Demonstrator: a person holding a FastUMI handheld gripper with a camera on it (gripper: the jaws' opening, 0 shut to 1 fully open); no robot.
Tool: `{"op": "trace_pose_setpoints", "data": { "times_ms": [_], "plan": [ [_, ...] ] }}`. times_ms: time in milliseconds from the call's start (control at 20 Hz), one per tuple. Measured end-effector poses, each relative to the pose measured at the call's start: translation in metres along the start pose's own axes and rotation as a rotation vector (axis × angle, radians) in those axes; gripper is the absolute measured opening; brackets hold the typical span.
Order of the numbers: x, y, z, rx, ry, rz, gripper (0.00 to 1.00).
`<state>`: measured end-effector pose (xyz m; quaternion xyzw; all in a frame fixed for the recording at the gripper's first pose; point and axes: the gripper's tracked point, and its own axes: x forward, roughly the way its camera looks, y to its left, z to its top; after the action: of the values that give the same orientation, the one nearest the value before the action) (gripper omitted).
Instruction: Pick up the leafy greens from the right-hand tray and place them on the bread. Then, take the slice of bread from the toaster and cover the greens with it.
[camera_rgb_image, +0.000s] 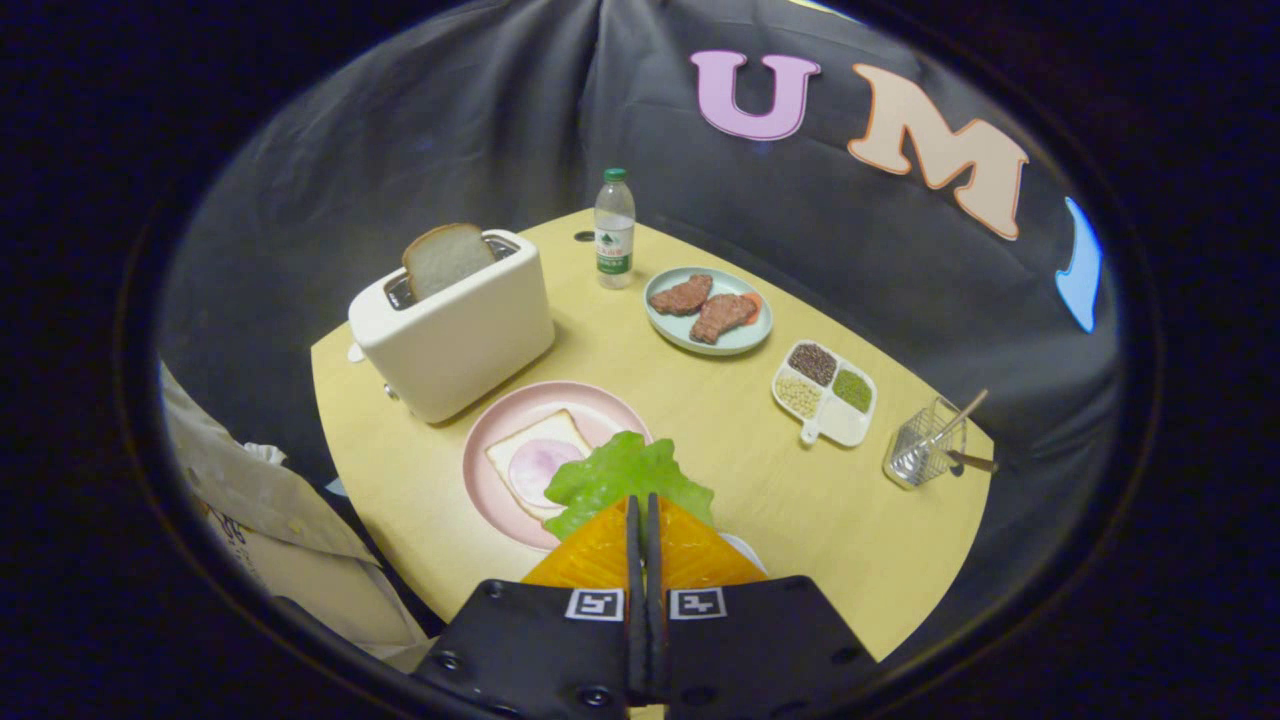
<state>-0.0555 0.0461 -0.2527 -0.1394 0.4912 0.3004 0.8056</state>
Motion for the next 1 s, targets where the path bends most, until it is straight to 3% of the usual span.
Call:
{"op": "trace_pose_setpoints", "data": {
  "times_ms": [600, 1000],
  "plan": [
    [0.065, 0.076, 0.017, 0.010, -0.006, 0.076, 0.03],
    [0.095, 0.083, -0.019, 0.026, 0.081, 0.055, 0.03]
  ]
}}
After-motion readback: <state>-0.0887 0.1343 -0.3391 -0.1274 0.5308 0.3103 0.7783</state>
